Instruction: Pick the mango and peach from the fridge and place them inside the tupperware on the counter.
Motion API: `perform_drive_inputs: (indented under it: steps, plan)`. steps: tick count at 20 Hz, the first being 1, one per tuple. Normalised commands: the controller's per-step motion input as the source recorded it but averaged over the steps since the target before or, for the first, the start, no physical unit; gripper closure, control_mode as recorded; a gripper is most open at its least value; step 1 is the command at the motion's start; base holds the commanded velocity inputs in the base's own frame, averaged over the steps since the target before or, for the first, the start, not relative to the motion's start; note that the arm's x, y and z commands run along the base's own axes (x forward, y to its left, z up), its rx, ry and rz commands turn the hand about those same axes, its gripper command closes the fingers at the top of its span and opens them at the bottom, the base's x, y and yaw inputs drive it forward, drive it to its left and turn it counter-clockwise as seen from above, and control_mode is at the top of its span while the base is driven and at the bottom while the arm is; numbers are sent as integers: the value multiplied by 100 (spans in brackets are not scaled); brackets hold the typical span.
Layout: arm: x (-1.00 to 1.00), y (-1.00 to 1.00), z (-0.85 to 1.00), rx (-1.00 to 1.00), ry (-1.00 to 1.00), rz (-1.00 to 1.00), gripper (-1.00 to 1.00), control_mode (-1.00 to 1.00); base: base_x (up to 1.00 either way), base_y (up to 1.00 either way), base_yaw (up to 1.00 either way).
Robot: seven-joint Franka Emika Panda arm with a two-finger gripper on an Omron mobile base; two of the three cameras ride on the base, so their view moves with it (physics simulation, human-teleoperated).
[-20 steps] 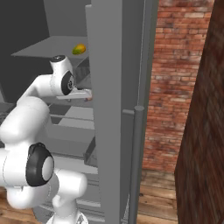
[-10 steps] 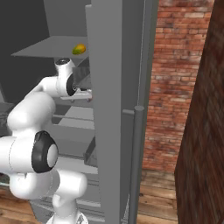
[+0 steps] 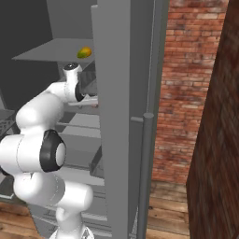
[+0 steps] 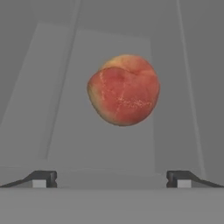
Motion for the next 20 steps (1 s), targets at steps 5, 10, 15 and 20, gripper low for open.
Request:
perform_drive_inputs:
  steps: [5, 10, 15, 20]
  plan:
    - [35, 0, -7, 0, 0, 0, -100, -100, 0, 0, 0]
    - [43, 0, -11, 0, 0, 0, -100, -100, 0, 0, 0]
    - [44, -2, -11, 0, 0, 0, -100, -100, 0, 0, 0]
    - [26, -4, -19, 0, 0, 0, -100, -100, 0, 0, 0]
